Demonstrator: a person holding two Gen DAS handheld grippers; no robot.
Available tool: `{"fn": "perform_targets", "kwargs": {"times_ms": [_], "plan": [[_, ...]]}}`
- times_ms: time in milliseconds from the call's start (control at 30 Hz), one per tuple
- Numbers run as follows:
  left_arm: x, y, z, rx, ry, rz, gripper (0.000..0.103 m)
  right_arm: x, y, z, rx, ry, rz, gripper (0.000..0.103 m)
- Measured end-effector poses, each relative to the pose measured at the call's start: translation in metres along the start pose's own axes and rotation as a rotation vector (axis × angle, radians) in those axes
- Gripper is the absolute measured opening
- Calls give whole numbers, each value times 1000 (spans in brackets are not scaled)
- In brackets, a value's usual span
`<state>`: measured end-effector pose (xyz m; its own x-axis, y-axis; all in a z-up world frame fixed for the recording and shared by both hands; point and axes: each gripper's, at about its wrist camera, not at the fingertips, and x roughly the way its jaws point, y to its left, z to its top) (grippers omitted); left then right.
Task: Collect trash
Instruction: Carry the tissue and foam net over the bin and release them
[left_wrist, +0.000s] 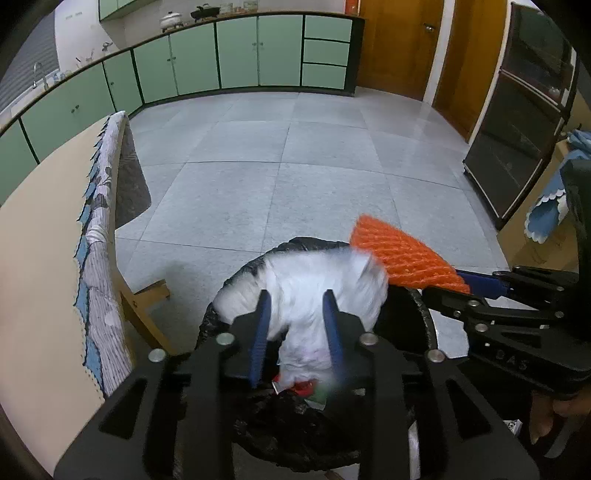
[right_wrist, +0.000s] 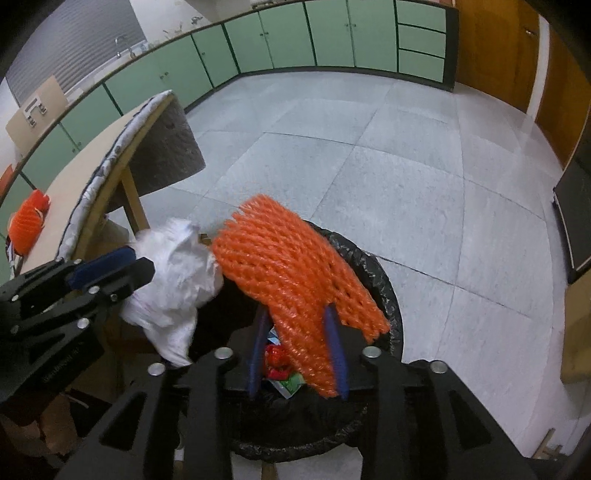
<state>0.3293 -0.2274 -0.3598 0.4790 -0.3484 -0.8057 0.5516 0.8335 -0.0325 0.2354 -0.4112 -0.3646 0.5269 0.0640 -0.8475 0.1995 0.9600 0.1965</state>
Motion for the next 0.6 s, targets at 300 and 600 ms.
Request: {"fn": "perform_targets", "kwargs": {"times_ms": [300, 600], "plan": [[-9, 5, -1, -13, -12, 12, 33, 1, 2, 0, -7, 8, 10, 34], [-33, 22, 0, -54, -51, 28, 35, -12, 11, 6, -16, -20, 16, 38]]}}
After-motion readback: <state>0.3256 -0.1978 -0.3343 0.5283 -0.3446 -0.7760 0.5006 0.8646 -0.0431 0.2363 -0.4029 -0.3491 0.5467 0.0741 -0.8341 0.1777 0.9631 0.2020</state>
